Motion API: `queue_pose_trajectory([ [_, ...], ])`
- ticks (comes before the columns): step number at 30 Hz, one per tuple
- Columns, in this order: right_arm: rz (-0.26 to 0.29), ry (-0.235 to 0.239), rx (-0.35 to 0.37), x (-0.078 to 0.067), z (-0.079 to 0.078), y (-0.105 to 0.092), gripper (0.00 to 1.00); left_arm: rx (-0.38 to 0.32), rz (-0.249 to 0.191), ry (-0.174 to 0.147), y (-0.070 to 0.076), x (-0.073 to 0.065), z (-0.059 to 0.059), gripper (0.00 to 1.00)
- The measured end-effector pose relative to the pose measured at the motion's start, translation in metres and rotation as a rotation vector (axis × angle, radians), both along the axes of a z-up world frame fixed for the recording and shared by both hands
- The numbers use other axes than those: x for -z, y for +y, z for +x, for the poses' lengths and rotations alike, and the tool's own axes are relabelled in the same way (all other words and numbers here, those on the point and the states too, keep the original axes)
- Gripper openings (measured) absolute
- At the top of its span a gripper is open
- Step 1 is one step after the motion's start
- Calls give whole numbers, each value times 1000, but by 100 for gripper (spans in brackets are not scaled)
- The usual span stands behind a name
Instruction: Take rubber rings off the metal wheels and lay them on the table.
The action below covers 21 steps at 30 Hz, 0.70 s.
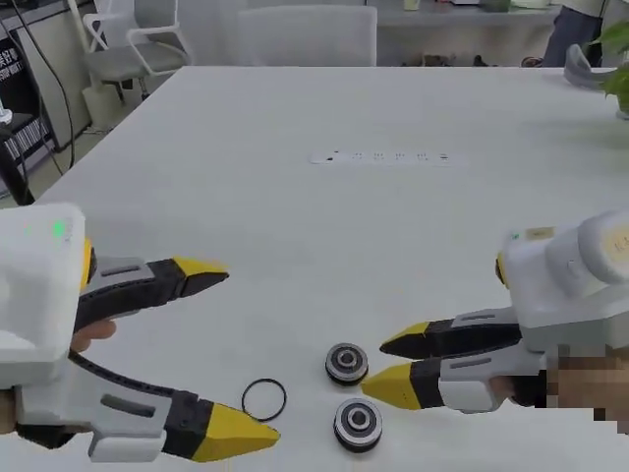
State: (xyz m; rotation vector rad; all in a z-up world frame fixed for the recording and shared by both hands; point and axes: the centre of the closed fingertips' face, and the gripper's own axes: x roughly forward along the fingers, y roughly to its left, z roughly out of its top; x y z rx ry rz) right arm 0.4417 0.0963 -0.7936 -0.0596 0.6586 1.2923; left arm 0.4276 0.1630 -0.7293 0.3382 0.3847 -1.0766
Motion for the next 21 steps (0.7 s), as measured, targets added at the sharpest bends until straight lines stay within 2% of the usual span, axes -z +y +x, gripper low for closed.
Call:
queue_pose_trajectory([
  [4,-23,-3,-11,7,-1,-3,29,62,20,5,-16,2,-1,85],
  [9,-54,13,-25,18,-3,-7,28,126,23,-4,-37,3,-2,84],
  [13,-77,22,-39,25,-6,-7,27,159,38,-21,-48,5,2,82],
  [15,-99,20,-59,29,-10,-7,27,173,17,-31,-55,4,5,77],
  [18,-120,16,-84,34,-14,-7,27,182,-39,2,-63,8,7,72],
  [21,-132,23,-96,39,-17,-6,27,175,-54,8,-67,13,9,70],
])
